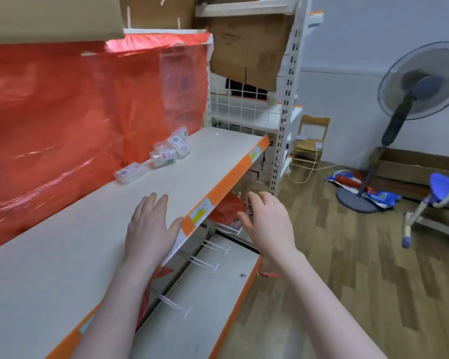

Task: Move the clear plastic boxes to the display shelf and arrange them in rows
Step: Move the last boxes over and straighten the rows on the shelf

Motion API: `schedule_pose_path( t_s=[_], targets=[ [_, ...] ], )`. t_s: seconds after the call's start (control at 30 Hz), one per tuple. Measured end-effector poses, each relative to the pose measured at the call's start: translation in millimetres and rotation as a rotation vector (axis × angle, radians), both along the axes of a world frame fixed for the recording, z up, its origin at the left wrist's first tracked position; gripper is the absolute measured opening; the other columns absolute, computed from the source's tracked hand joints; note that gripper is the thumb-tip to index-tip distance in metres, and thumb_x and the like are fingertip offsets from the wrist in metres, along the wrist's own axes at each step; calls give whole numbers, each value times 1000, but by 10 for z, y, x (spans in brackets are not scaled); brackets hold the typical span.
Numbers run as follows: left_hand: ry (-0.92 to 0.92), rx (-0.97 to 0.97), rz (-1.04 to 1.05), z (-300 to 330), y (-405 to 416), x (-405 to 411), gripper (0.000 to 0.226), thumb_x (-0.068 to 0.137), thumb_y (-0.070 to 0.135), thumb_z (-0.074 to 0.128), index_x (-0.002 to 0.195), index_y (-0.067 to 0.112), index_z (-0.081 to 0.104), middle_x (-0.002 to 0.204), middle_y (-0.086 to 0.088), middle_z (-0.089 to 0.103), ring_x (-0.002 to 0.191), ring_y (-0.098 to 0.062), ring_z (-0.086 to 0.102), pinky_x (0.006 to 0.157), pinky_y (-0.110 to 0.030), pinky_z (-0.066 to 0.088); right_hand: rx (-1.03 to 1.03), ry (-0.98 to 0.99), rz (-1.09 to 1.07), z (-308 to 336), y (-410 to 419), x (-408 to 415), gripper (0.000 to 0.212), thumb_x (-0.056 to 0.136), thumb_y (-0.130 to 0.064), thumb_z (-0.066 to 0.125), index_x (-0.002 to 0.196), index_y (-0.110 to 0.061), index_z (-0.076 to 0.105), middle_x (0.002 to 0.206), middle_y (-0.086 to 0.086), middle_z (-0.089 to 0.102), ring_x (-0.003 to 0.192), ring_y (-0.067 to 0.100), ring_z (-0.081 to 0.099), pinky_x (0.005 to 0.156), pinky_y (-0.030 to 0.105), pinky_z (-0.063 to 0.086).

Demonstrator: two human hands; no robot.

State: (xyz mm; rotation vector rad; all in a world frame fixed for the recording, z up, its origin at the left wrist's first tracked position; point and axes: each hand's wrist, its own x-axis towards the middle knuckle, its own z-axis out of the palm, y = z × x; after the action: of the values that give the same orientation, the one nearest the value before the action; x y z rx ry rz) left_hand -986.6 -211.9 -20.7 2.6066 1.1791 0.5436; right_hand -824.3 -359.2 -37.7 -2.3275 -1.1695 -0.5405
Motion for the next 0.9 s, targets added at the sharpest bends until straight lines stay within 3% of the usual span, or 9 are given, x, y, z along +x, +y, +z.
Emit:
schedule_pose_path(
  t_s=[0.27,0.5,0.67,0.9],
  targets=[
    [-27,-17,267,-207,408,882,61,93,38,52,146,14,32,155,-9,23,143,-24,15,114,-36,17,-46,8,248,-120,839,1298,39,84,-29,66,110,0,60,94,16,61,86,35,57,70,41,48],
    [-48,-93,502,-187,447,1734,62,95,40,48,148,16,26,156,-6,17,144,-21,12,115,-33,13,-111,34,479,-39,1506,2364,40,77,-23,72,107,2,62,90,19,61,84,39,58,71,42,48],
    [-11,-99,654,-135,499,1873,62,95,41,47,148,18,25,157,-5,16,145,-20,10,115,-32,13,-116,85,627,-66,1938,2589,45,75,-20,76,109,6,61,92,23,62,86,42,60,72,44,50],
    [-5,-111,765,-130,689,1828,62,95,42,47,148,19,25,157,-3,16,145,-18,9,114,-33,15,-166,171,730,-25,2450,2443,48,91,-29,55,129,-1,49,117,18,54,110,35,48,90,40,36]
  ],
)
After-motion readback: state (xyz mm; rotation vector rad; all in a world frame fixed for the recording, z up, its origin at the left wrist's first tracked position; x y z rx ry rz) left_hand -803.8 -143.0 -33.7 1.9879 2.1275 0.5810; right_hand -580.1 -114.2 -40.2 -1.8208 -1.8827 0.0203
